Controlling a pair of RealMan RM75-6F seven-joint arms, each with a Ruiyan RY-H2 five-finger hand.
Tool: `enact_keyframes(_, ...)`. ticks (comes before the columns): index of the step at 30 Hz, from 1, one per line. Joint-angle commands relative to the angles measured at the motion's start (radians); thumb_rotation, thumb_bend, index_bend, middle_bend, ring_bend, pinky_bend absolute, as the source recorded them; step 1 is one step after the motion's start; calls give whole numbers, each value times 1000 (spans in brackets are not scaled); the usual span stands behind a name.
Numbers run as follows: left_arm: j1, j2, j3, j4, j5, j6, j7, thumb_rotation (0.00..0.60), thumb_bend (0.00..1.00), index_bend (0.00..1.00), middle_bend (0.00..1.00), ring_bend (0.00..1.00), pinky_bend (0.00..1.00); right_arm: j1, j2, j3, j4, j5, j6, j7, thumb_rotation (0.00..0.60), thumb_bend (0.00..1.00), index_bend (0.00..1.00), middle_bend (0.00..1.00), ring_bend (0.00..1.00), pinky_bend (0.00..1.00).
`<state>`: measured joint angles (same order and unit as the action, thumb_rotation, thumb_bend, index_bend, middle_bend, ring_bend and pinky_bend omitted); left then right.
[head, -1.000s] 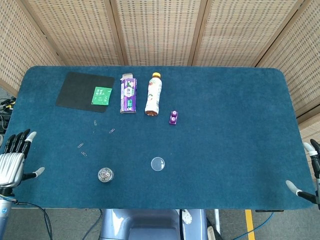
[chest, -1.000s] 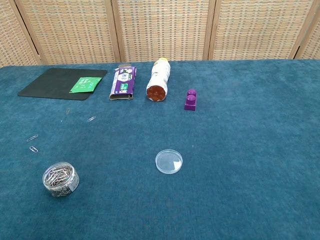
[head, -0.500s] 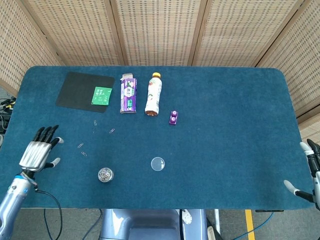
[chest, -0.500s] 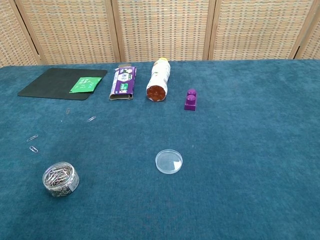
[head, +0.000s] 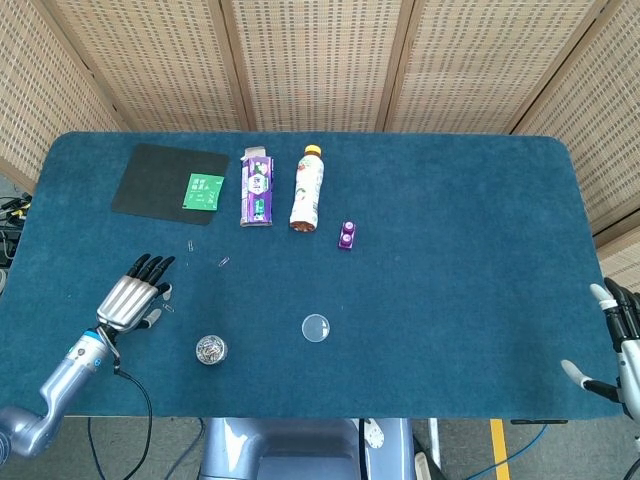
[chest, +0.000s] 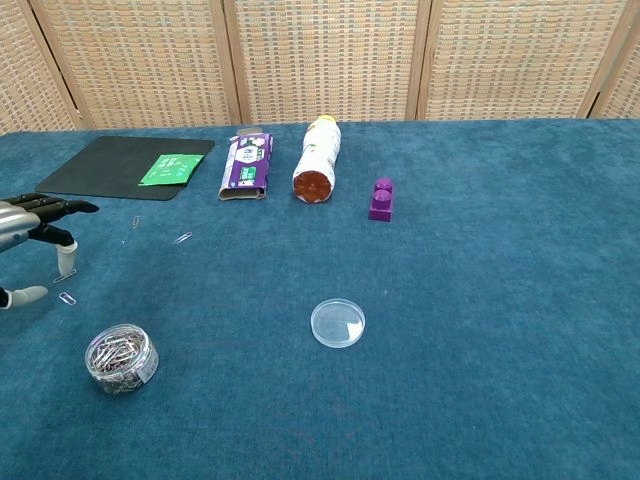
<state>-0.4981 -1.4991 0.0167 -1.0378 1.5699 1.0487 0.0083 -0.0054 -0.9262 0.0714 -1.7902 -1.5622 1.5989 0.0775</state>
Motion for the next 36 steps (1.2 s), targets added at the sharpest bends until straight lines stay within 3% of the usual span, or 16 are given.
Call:
enact_keyframes(1, -7, -11, 1, 11, -4, -10, 0, 600, 367, 466, 0, 0, 0, 0, 1, 0, -1, -1, 1, 1, 600, 0, 22, 0, 0, 0)
enact_keyframes(36, -13, -90, 16, 104, -40, -34, -17, 600, 367, 503, 0, 0, 0, 2, 11, -2, 1, -1, -3, 28, 600, 0, 22, 0, 0, 0)
